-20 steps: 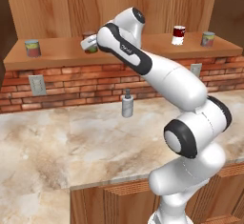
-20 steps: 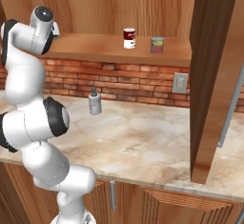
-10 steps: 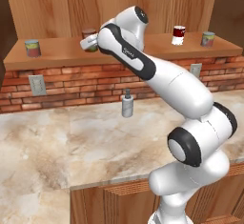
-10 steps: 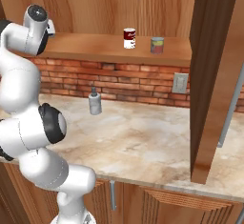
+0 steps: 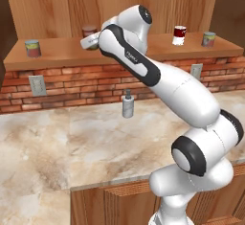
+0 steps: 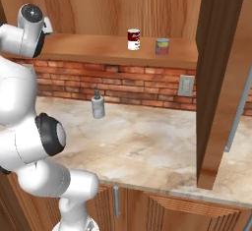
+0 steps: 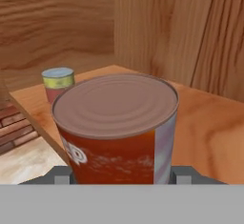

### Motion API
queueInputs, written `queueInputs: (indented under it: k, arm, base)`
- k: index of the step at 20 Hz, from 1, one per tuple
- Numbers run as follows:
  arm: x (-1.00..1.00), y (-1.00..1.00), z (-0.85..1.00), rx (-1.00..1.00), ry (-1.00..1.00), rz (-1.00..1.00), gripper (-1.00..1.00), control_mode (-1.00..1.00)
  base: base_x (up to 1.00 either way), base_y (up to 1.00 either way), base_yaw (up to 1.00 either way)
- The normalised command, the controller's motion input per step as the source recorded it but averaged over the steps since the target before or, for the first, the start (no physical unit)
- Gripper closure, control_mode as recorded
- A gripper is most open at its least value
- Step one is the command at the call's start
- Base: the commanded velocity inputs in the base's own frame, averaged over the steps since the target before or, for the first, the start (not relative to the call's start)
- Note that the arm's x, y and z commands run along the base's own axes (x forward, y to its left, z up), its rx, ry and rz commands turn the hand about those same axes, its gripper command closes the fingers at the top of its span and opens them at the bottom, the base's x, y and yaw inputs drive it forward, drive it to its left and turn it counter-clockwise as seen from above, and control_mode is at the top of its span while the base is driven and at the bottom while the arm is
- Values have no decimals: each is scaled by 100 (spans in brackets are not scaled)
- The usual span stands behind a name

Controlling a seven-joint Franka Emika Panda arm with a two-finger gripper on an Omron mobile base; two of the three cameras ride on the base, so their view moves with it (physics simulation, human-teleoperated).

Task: Stack two cans on top of the other two cans in the cabinet.

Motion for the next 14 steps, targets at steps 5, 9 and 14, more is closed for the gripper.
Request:
queueInputs:
  k: [5, 9, 14]
  arm:
    - [-13, 0, 19, 0, -5, 0, 100, -100]
    - [-20, 0, 12, 0, -6, 0, 100, -100]
    - [-15, 6, 9, 0, -5, 0, 100, -100]
  base:
    - [0, 0, 0]
    - [0, 0, 0]
    - [0, 0, 0]
